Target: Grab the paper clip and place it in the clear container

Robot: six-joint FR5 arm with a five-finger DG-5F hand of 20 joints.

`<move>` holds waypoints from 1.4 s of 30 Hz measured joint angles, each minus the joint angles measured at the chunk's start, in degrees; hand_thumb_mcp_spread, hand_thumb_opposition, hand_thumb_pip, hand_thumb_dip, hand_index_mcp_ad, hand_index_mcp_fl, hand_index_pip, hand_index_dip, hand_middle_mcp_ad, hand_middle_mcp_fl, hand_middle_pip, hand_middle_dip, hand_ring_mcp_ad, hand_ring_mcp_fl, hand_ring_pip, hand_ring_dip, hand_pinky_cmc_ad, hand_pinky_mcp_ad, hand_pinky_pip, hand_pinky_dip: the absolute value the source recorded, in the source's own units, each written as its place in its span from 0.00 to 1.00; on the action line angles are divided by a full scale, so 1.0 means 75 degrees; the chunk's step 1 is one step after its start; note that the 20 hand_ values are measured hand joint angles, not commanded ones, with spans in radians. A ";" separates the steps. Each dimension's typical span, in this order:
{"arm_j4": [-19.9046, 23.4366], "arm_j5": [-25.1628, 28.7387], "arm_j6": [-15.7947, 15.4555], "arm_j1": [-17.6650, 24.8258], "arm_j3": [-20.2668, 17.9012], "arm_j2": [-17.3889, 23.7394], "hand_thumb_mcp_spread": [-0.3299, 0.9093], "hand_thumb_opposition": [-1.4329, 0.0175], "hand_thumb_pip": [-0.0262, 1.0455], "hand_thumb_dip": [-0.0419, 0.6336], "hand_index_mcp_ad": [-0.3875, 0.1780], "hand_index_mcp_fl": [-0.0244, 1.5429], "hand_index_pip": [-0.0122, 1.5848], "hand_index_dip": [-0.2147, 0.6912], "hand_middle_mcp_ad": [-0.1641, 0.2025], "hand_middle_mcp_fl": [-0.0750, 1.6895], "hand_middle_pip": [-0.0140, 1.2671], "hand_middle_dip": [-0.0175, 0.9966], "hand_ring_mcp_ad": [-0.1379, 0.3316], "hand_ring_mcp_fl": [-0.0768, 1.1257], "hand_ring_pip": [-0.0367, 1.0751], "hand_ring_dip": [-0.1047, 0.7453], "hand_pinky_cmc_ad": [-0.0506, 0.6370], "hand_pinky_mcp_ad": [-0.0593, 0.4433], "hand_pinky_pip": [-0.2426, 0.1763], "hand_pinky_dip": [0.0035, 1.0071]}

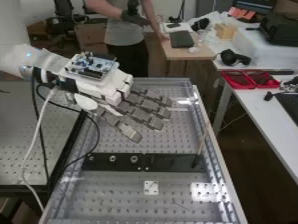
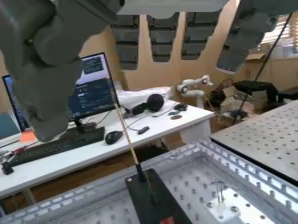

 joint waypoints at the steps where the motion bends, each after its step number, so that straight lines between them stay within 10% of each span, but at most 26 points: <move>1: 0.0008 -0.0007 0.0005 -0.0024 0.0007 -0.0038 0.52 0.51 0.55 0.25 0.55 0.06 0.25 0.25 0.62 0.04 0.10 0.13 0.52 0.06 0.09 0.19 0.50 0.61 0.43 0.32; 21: -0.0272 -0.0898 -0.0202 -0.0891 0.1188 -0.1559 0.55 0.45 0.63 0.39 0.51 0.13 0.83 0.29 0.62 0.04 0.11 0.14 0.52 0.06 0.10 0.20 0.50 0.62 0.43 0.32; 42: -0.0479 -0.1845 -0.0658 -0.1469 0.1875 -0.2253 0.56 0.43 0.68 0.45 0.49 0.03 0.96 0.43 0.62 0.04 0.10 0.16 0.51 0.06 0.10 0.21 0.50 0.62 0.43 0.28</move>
